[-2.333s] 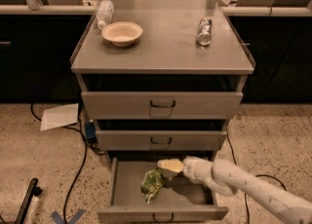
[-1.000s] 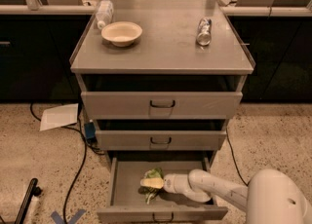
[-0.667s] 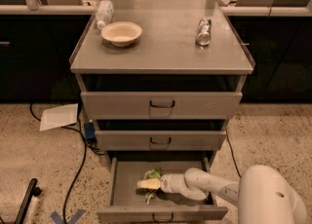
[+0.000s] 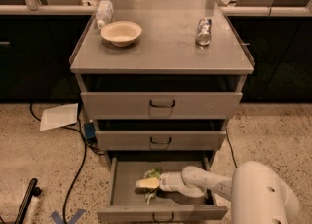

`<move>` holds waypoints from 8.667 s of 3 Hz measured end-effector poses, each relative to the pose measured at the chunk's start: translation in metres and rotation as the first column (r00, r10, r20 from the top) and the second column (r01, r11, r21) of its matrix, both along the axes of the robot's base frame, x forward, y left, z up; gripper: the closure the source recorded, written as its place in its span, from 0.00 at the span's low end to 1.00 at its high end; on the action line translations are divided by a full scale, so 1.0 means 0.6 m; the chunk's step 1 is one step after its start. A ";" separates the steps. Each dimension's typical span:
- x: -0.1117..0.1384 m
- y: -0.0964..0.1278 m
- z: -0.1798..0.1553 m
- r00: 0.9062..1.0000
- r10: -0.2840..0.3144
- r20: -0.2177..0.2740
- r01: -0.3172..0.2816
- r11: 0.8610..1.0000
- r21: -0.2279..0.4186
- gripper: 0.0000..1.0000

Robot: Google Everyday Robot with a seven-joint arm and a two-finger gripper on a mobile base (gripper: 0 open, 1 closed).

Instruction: Pick green jalapeno chip bag from bottom drawer and place on counter

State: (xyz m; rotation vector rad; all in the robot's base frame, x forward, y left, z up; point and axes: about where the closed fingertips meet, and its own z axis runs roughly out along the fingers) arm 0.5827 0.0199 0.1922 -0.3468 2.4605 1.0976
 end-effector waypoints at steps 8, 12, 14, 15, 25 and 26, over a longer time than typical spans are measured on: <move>0.016 -0.013 -0.095 0.997 -0.057 -0.057 0.053 0.996 -0.067 1.00; -0.018 -0.123 0.233 0.990 0.112 0.086 -0.118 0.990 0.077 1.00; -0.031 -0.111 0.269 0.984 0.143 0.109 -0.153 0.984 0.087 1.00; -0.047 -0.107 0.388 0.960 0.153 0.235 -0.172 0.983 0.067 1.00; -0.103 -0.093 1.187 0.660 0.178 0.729 -0.256 0.967 -0.005 1.00; -0.047 -0.086 1.213 0.605 0.072 0.793 -0.192 0.980 0.057 1.00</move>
Offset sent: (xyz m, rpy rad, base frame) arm 0.0135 -0.0231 -0.0741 -0.0967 0.0715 -0.0828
